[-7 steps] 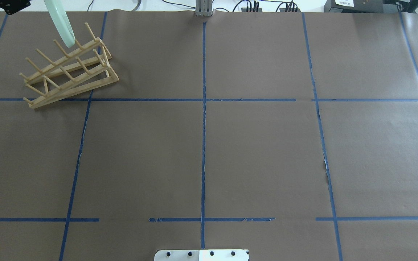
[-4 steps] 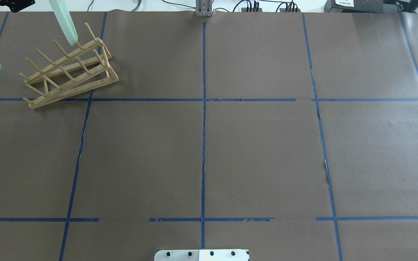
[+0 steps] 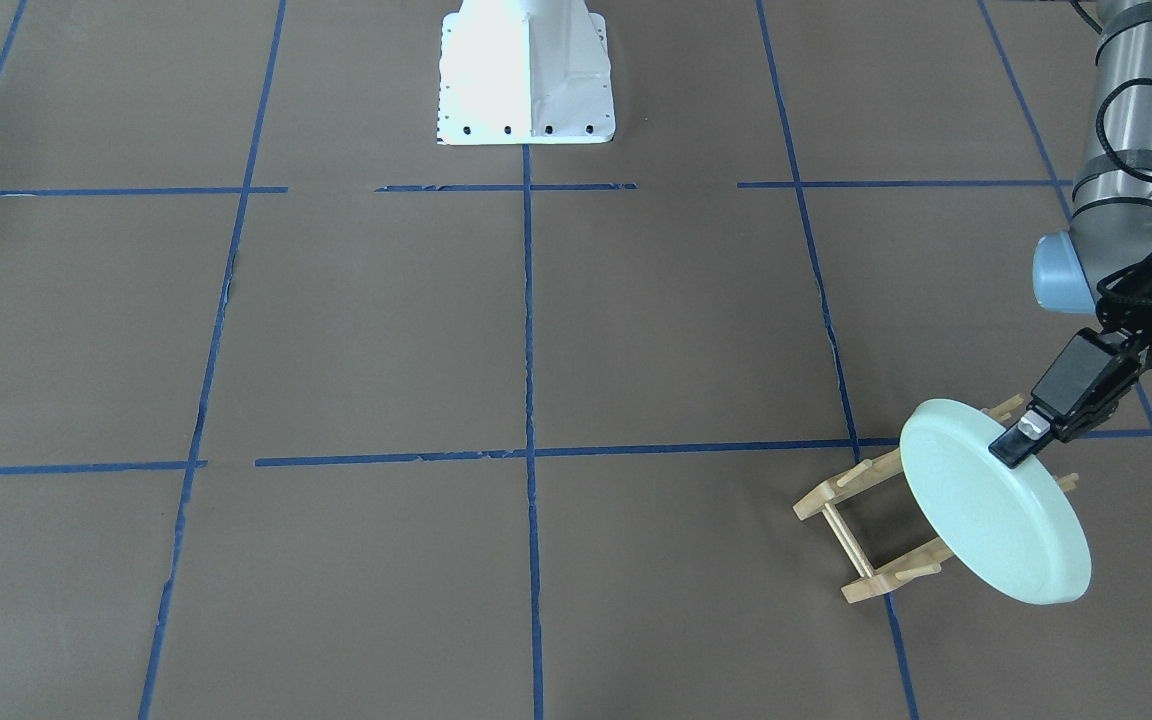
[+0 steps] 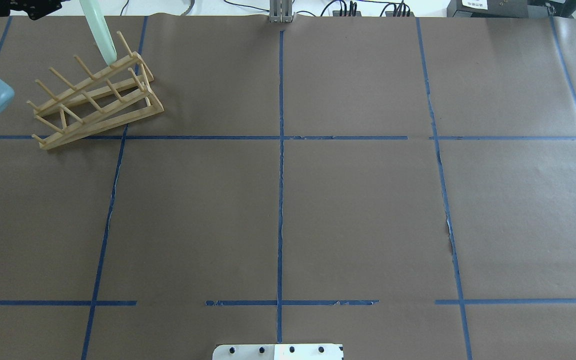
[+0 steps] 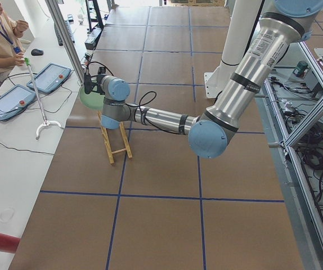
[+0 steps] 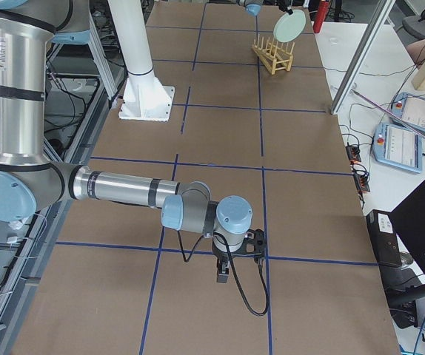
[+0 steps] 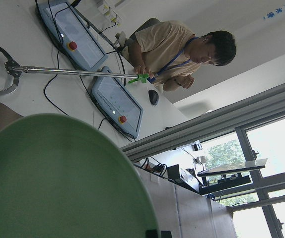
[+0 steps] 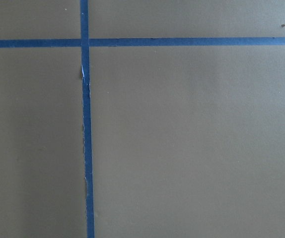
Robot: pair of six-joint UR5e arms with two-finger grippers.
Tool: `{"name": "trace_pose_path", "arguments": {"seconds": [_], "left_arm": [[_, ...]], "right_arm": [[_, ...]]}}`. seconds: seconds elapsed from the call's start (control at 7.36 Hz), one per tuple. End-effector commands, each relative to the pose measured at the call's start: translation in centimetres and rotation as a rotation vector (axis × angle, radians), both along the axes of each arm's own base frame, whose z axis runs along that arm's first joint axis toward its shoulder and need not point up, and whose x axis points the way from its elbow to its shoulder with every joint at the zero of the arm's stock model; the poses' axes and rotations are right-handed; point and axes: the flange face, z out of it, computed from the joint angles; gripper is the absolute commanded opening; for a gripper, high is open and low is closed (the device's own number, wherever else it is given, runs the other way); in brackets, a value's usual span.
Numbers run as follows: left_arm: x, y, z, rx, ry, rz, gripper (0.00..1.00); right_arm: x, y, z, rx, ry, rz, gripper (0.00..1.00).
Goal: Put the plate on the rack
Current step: 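Lower the upright plate with the left gripper into the rack slots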
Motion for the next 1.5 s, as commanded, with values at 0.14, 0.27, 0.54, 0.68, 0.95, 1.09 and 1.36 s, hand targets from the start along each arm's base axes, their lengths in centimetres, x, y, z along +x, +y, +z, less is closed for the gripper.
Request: {"name": "trace_pose_path", "arguments": {"seconds": [0.14, 0.27, 0.54, 0.68, 0.95, 1.09, 1.36], "left_arm": [[1.4, 0.1, 0.9, 0.006, -0.019, 0.01, 0.0], [1.6, 0.0, 1.7, 0.001, -0.029, 0.01, 0.0], [3.2, 0.4, 2.4, 0.006, -0.04, 0.032, 0.0], [3.4, 0.5, 2.5, 0.006, -0.041, 0.034, 0.0], [3.6, 0.5, 3.3, -0.003, -0.046, 0.037, 0.0], [3.6, 0.3, 3.7, 0.011, -0.062, 0.033, 0.0], [4.6, 0.4, 4.2, 0.003, -0.068, 0.042, 0.0]], "right_arm": [[0.0, 0.0, 0.0, 0.0, 0.0, 0.0, 1.0], [0.0, 0.0, 0.0, 0.0, 0.0, 0.0, 1.0], [0.0, 0.0, 0.0, -0.001, 0.0, 0.0, 1.0], [0.0, 0.0, 0.0, 0.0, 0.0, 0.0, 1.0], [0.0, 0.0, 0.0, -0.001, 0.0, 0.0, 1.0], [0.0, 0.0, 0.0, -0.001, 0.0, 0.0, 1.0], [0.0, 0.0, 0.0, -0.001, 0.0, 0.0, 1.0]]}}
